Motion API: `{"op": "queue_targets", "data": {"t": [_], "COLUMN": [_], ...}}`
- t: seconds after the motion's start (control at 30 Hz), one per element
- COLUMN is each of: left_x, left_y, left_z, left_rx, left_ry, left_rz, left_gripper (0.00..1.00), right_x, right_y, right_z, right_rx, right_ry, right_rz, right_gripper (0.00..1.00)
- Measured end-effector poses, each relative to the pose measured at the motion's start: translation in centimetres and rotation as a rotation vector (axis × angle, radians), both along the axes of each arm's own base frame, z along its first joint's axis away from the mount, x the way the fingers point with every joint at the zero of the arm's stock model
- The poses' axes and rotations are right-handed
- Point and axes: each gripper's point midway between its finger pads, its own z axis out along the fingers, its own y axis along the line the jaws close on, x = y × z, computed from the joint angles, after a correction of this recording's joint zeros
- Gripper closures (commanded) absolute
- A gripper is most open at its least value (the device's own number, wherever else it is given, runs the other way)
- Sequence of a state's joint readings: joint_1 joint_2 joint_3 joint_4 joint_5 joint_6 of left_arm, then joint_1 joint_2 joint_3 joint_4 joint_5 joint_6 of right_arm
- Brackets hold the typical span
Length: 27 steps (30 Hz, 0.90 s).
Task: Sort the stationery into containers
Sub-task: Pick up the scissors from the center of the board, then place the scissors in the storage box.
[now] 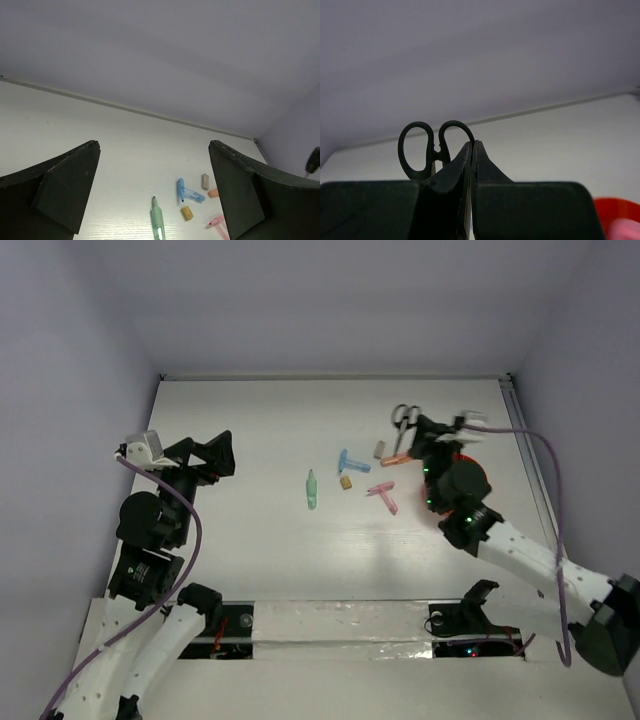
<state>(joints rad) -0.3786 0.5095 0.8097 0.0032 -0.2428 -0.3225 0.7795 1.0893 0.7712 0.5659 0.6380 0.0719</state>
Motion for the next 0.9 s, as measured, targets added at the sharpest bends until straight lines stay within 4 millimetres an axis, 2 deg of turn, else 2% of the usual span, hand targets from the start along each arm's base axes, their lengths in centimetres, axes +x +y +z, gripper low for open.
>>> {"op": "queue_targets", "data": {"t": [0.1,0.13,0.2,0.33,0.5,0.63,0.73,0.9], "left_x": [-0.2,-0.3,-0.5,-0.9,-1.3,-1.5,-1.7,-1.8], "left_y": [-0.4,-0.5,-0.8,-1.4,-2.4,-3.0,-3.4,-3.7], "left_z": [0.1,0.2,0.3,0.4,0.5,0.4,0.4,0.4], "left_rx": [-0.002,-0.003,-0.004,-0.007,-0.008,-0.006,-0.005,-0.004], "left_ry": [-0.005,-0.007,-0.011,-0.016,-0.018,-0.018,-0.018,-0.017], "left_rz": [-0.019,-0.023,-0.037,-0.066,-0.106,-0.133,-0.150,-0.164], "left_gripper": [0.12,0.12,0.11,0.11,0.11,0.12,0.12,0.11], "right_x": [-1.2,-1.8,-3.2,-5.4,-7.1,-6.8,-5.2,-2.0], "right_y": [-9.3,-11.8,-16.0,-21.8,-27.2,-30.7,-31.5,-30.8], "right_z": [-0.6,-1.1,-2.5,-4.4,-6.8,-9.3,-11.5,-14.2], "right_rx": [0.092,0.114,0.133,0.148,0.119,0.087,0.031,-0.069], "right_ry": [-0.015,-0.016,0.000,0.027,0.090,0.166,0.236,0.311], "right_rz": [-0.266,-0.344,-0.484,-0.701,-0.928,-1.075,-1.096,-1.033], "right_gripper": [1.00,1.00,1.00,1.00,1.00,1.00,1.00,1.00]}}
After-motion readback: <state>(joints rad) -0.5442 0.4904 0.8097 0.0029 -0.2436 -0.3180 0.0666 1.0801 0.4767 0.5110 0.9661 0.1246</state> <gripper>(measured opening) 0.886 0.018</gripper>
